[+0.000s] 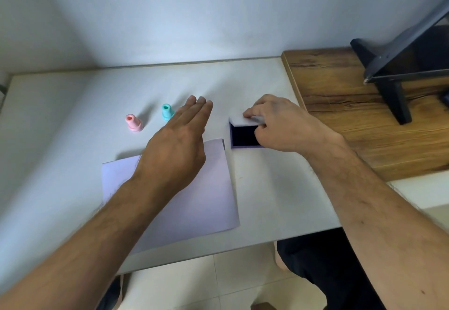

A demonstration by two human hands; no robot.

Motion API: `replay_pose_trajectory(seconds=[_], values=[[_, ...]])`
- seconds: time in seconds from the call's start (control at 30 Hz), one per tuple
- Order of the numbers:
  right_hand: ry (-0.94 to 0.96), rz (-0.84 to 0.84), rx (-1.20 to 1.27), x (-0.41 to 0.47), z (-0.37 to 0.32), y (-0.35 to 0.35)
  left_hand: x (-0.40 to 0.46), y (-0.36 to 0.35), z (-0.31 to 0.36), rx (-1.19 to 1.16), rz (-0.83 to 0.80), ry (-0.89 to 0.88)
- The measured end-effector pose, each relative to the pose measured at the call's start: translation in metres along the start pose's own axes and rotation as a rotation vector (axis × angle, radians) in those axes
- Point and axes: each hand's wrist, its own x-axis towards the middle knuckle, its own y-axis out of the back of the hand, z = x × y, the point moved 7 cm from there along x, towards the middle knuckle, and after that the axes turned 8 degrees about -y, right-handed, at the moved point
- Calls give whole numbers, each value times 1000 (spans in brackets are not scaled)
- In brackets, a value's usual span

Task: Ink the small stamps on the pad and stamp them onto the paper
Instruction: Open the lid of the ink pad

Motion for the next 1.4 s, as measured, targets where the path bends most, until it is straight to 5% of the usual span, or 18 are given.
replay_pose_trajectory(seconds=[0.43,0.9,1.4], values=[[4,359,119,21,5,22,0,3,-5,-6,3,25],[-47,397,102,33,1,8,-1,7,-9,-15,53,29],[308,281,-31,18,-93,-32,3,34,-39,17,215,144]])
